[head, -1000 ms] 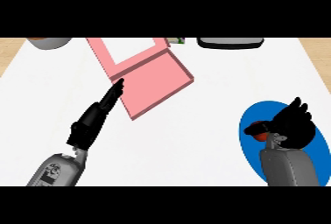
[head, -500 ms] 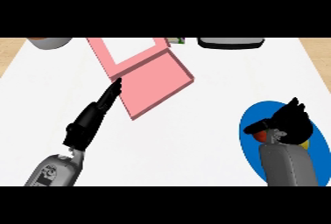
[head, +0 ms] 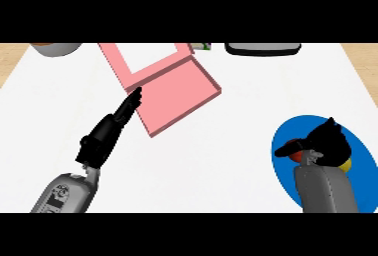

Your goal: Pick the bell pepper from the plate and place it in the cardboard box

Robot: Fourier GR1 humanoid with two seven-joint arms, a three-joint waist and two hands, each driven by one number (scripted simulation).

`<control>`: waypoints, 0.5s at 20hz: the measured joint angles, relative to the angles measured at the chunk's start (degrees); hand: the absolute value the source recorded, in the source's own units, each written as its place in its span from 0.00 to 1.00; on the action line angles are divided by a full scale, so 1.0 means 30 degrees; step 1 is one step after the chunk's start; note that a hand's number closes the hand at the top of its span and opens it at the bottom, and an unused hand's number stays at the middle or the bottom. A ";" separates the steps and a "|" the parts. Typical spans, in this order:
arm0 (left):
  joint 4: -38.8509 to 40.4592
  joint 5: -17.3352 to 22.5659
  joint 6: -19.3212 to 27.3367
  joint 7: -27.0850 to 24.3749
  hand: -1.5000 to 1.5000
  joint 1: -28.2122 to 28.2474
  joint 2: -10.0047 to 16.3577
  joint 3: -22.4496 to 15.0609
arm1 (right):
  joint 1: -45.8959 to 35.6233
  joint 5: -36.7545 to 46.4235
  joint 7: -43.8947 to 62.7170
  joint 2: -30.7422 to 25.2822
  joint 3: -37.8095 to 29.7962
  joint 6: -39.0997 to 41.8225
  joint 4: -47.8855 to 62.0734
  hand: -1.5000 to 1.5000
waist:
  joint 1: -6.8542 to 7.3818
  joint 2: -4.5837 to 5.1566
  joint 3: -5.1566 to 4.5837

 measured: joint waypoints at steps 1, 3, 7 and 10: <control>-0.0073 -0.0140 -0.0056 -0.0108 0.50 0.0126 -0.0003 -0.0006 | -0.0096 -0.0075 0.0031 0.0003 0.0070 -0.0091 0.0285 0.00 | 0.0021 -0.0002 -0.0004; -0.0149 -0.0209 -0.0086 -0.0133 0.50 0.0274 -0.0124 0.0107 | 0.0019 -0.0046 -0.0093 0.0023 -0.0075 -0.0240 0.0521 0.00 | 0.0032 -0.0030 -0.0034; 0.0076 -0.0319 -0.0279 -0.0245 0.50 0.0213 -0.0221 0.0396 | 0.0313 0.0129 -0.0329 0.0039 -0.0362 -0.0383 0.0874 0.00 | 0.0036 -0.0132 -0.0151; -0.0037 -0.0232 -0.0645 -0.0318 0.50 0.0356 0.0019 0.0743 | 0.0448 0.0203 -0.0419 0.0012 -0.0607 -0.0256 0.0785 0.00 | 0.0051 -0.0171 -0.0182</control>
